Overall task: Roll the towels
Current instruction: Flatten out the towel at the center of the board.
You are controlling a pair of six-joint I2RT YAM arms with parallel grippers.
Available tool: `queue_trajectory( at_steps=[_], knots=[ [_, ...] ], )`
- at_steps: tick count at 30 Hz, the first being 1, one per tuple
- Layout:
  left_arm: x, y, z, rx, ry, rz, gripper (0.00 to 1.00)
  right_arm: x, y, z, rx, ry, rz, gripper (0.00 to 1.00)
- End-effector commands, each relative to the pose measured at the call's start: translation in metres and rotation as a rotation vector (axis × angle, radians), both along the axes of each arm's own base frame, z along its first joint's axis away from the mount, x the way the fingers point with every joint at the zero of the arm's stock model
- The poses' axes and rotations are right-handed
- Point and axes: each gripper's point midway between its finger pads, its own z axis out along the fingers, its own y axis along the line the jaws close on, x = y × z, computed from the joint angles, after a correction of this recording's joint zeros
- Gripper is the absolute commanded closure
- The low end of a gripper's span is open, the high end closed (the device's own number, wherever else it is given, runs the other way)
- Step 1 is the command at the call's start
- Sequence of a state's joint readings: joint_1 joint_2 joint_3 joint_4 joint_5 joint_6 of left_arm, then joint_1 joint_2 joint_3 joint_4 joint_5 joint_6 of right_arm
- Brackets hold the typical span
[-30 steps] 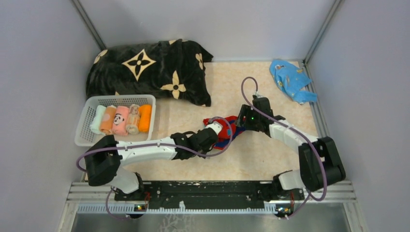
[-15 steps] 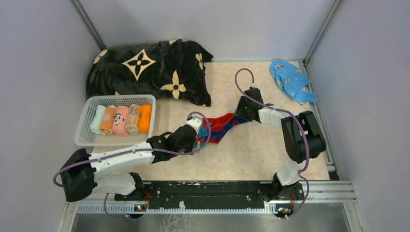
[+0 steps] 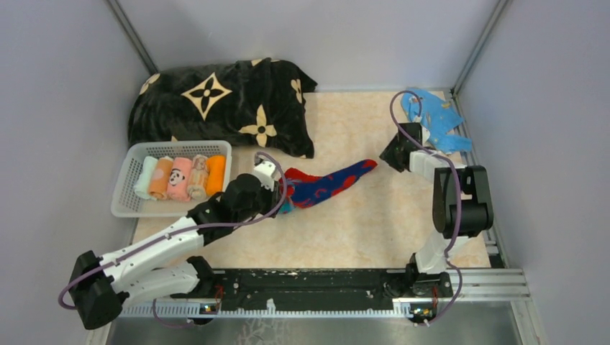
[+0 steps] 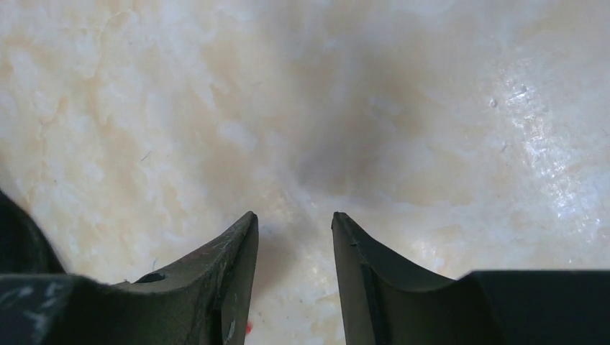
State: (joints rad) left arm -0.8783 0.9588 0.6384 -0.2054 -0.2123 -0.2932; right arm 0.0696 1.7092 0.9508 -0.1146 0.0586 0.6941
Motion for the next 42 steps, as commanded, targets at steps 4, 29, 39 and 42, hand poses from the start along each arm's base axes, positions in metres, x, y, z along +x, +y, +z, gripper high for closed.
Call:
queue_trajectory(
  at_steps=[4, 29, 39, 42],
  knots=[
    [-0.043, -0.054, -0.02, -0.086, 0.175, -0.331, 0.45, 0.007, 0.041, 0.084, -0.059, -0.169, 0.215, 0.52],
    [0.006, 0.019, -0.058, 0.026, 0.33, 0.165, 0.16, -0.172, 0.272, 0.083, 0.326, -0.242, 1.007, 0.45],
    [-0.005, 0.011, -0.073, 0.041, 0.385, 0.079, 0.16, -0.169, 0.221, -0.013, 0.228, 0.082, 0.79, 0.43],
    [-0.007, 0.008, -0.08, 0.068, 0.418, 0.063, 0.18, -0.165, 0.18, -0.031, 0.179, 0.136, 0.663, 0.43]
  ],
)
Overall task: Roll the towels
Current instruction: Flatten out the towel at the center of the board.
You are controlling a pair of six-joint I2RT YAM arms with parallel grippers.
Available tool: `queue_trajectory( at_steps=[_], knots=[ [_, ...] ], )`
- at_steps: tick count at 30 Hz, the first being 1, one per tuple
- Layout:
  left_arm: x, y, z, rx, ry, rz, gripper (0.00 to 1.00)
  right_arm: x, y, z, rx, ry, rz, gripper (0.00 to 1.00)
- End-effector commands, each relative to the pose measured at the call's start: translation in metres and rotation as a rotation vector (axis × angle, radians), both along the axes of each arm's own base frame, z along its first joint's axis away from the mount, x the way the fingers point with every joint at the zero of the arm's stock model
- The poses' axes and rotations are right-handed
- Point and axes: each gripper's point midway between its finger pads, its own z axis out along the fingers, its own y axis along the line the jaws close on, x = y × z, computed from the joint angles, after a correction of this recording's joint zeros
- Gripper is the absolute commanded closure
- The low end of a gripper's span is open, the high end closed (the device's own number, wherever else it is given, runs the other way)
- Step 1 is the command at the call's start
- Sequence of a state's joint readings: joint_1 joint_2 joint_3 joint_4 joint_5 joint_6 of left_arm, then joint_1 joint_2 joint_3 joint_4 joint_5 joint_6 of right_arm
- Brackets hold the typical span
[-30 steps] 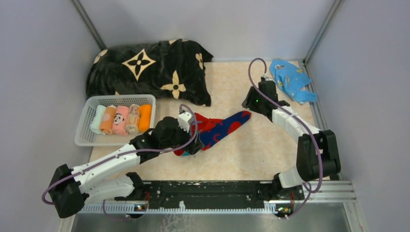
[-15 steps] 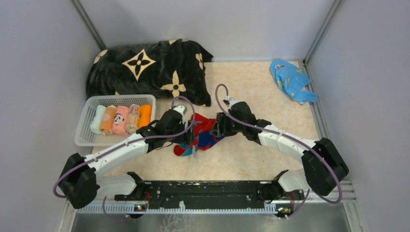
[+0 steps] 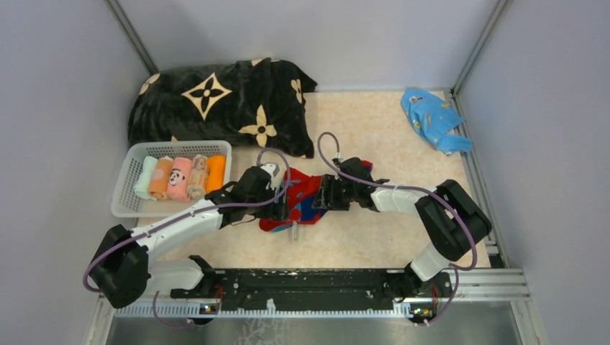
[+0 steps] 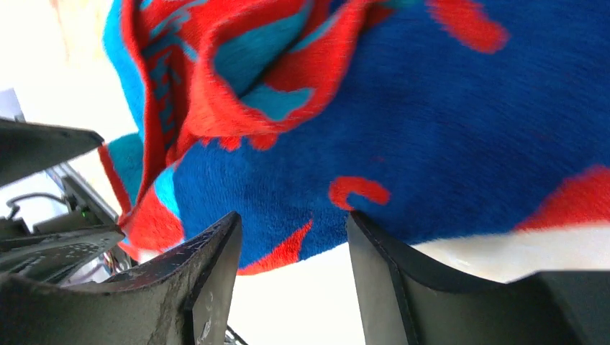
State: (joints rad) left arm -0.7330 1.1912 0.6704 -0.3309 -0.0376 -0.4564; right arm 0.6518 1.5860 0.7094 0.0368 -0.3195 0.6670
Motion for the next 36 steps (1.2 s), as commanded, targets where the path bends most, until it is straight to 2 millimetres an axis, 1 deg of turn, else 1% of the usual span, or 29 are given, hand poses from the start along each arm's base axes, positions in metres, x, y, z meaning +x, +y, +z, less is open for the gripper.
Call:
queue_trajectory(
  at_steps=[1, 4, 5, 6, 8, 12, 15, 18, 19, 21, 23, 28, 31, 36],
  knots=[
    [-0.003, -0.009, -0.008, 0.009, 0.042, -0.054, 0.18, 0.009, -0.07, -0.03, -0.146, 0.065, -0.211, 0.42],
    [-0.002, -0.012, -0.008, 0.017, 0.035, -0.065, 0.19, 0.014, -0.107, -0.035, -0.194, 0.073, -0.307, 0.41],
    [-0.002, -0.014, -0.007, 0.018, 0.033, -0.067, 0.19, 0.017, -0.116, -0.034, -0.21, 0.064, -0.333, 0.41],
    [-0.001, -0.016, -0.007, 0.021, 0.031, -0.077, 0.19, 0.019, -0.124, -0.033, -0.222, 0.054, -0.35, 0.4],
    [-0.001, -0.021, -0.005, 0.025, 0.029, -0.089, 0.2, 0.024, -0.13, -0.028, -0.239, 0.026, -0.357, 0.4],
    [-0.002, -0.039, 0.005, 0.037, -0.007, -0.095, 0.2, 0.03, -0.126, -0.021, -0.218, 0.001, -0.338, 0.4],
    [-0.001, -0.059, 0.019, 0.03, -0.041, -0.09, 0.21, 0.031, -0.124, -0.023, -0.215, 0.005, -0.336, 0.4],
    [-0.004, -0.083, 0.025, 0.056, -0.083, -0.109, 0.23, 0.03, -0.125, -0.026, -0.218, 0.009, -0.337, 0.4],
    [-0.005, -0.09, 0.023, 0.079, -0.091, -0.121, 0.24, 0.029, -0.125, -0.027, -0.217, 0.011, -0.335, 0.4],
    [-0.007, -0.1, 0.013, 0.149, -0.085, -0.148, 0.28, 0.029, -0.125, -0.027, -0.216, 0.014, -0.336, 0.4],
    [-0.005, -0.103, 0.004, 0.223, -0.095, -0.159, 0.35, 0.028, -0.125, -0.027, -0.217, 0.013, -0.335, 0.4],
    [0.004, -0.107, -0.01, 0.35, -0.115, -0.21, 0.52, 0.025, -0.127, -0.029, -0.225, 0.015, -0.333, 0.4],
    [0.003, -0.109, -0.016, 0.402, -0.11, -0.25, 0.54, 0.024, -0.128, -0.03, -0.231, 0.018, -0.335, 0.4],
    [-0.004, -0.111, -0.028, 0.428, -0.085, -0.307, 0.54, 0.025, -0.13, -0.031, -0.242, 0.014, -0.34, 0.39]
  ],
)
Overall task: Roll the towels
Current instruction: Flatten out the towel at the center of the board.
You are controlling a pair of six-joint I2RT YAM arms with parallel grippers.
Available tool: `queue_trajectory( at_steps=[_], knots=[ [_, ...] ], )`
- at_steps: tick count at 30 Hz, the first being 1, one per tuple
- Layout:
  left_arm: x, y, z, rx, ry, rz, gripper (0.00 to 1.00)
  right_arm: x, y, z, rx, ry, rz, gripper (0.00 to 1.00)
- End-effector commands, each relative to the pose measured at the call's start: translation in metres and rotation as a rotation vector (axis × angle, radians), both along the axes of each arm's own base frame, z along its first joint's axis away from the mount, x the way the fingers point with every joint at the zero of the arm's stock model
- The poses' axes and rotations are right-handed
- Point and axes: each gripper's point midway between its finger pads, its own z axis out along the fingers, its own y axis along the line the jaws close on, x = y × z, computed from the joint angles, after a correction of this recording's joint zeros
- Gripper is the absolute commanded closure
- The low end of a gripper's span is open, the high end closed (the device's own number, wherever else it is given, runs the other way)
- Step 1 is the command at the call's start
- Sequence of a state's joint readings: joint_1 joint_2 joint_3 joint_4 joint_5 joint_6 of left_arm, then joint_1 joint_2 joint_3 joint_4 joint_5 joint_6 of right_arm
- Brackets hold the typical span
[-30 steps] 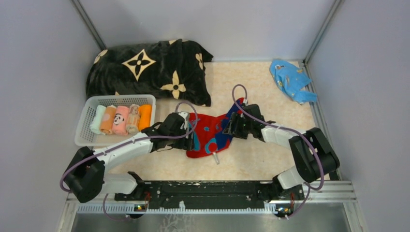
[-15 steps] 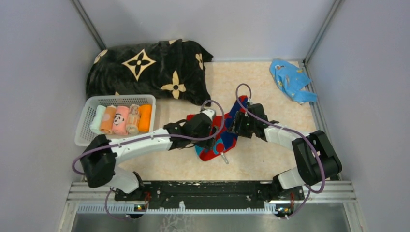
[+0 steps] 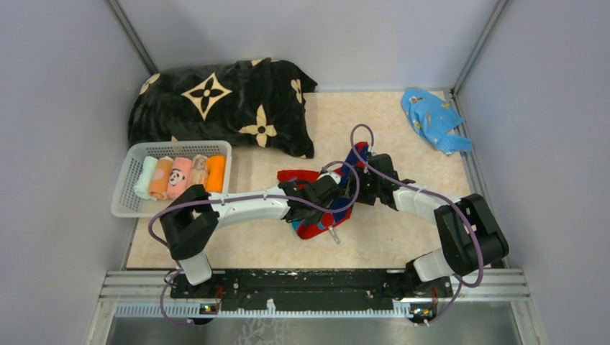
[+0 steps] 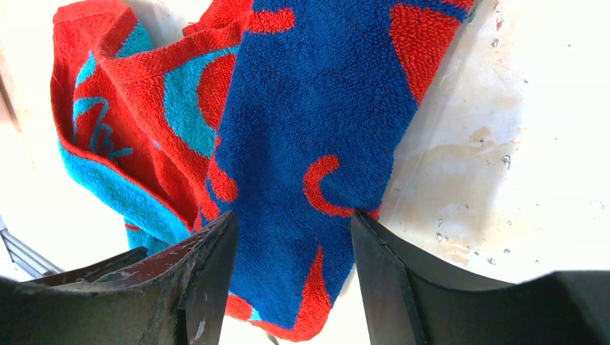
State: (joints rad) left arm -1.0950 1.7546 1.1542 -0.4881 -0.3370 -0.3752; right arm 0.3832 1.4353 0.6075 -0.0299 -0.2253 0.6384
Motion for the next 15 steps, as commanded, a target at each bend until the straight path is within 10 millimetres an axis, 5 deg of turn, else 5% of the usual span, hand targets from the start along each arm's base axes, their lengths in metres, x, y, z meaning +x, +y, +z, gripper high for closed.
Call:
queue_trajectory(
  at_steps=[1, 7, 11, 15],
  knots=[
    [-0.002, -0.001, -0.003, 0.058, 0.003, -0.059, 0.54, -0.017, -0.031, -0.031, -0.149, 0.073, -0.037, 0.39],
    [-0.002, -0.003, -0.014, 0.1, 0.01, -0.081, 0.54, -0.017, -0.031, -0.032, -0.155, 0.076, -0.037, 0.39],
    [0.012, 0.014, -0.009, 0.177, -0.065, 0.004, 0.7, -0.017, -0.034, -0.033, -0.165, 0.078, -0.041, 0.39],
    [0.027, 0.048, 0.017, 0.164, -0.149, 0.164, 0.88, -0.014, -0.04, -0.031, -0.181, 0.068, -0.059, 0.39]
  ],
)
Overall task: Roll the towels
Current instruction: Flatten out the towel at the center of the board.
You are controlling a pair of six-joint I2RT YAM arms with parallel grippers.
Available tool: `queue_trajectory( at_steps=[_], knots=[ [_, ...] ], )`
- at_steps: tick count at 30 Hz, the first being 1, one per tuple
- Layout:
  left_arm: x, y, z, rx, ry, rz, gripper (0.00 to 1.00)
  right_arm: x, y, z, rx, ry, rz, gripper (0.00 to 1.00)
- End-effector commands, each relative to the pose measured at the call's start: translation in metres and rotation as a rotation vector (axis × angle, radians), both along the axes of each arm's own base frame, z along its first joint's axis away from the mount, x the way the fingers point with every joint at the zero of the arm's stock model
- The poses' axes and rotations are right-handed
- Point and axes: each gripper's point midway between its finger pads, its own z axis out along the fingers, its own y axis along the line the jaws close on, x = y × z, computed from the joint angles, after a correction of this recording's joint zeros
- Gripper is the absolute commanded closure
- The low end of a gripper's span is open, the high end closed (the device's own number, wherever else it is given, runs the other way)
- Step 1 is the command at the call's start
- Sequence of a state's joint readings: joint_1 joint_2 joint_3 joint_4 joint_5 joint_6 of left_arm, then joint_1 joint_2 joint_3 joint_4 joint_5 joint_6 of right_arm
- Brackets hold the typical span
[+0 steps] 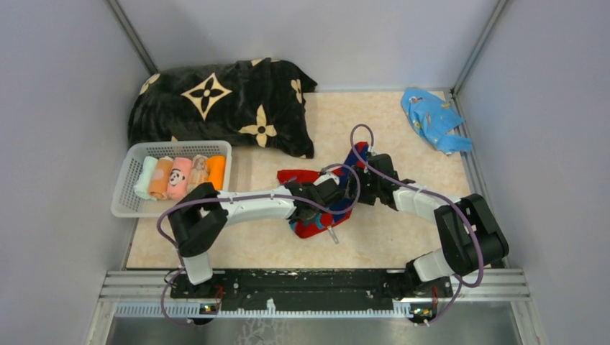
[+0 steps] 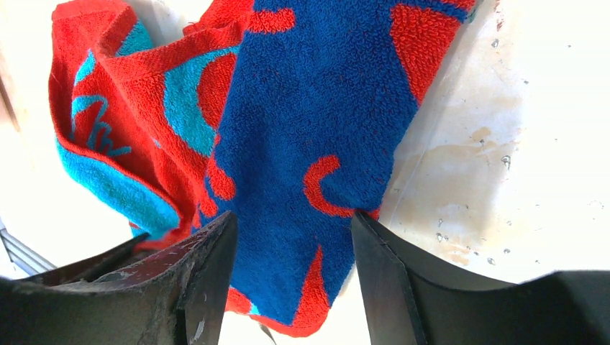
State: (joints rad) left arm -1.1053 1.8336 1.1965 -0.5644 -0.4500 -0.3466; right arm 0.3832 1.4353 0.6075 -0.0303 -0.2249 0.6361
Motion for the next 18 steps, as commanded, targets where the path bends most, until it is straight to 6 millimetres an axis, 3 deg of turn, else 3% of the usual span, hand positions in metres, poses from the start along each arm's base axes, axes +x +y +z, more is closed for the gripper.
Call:
queue_trajectory(
  at_steps=[1, 5, 7, 10, 14, 18],
  knots=[
    [0.019, 0.038, 0.037, -0.033, -0.121, 0.179, 0.91, -0.013, -0.043, -0.031, -0.185, 0.065, -0.067, 0.39],
    [0.02, 0.071, 0.057, -0.228, -0.116, 0.3, 0.95, -0.004, -0.053, -0.03, -0.216, 0.062, -0.094, 0.39],
    [0.014, 0.092, 0.055, -0.315, -0.099, 0.374, 0.95, 0.002, -0.056, -0.028, -0.227, 0.058, -0.106, 0.39],
    [0.012, 0.114, 0.069, -0.458, -0.142, 0.464, 0.94, 0.011, -0.055, -0.019, -0.229, 0.032, -0.098, 0.39],
    [0.008, 0.117, 0.091, -0.606, -0.199, 0.463, 0.93, 0.019, -0.049, 0.006, -0.201, -0.026, -0.076, 0.39],
    [0.007, 0.11, 0.092, -0.64, -0.182, 0.444, 0.93, 0.013, -0.06, 0.015, -0.245, -0.034, -0.097, 0.39]
  ],
)
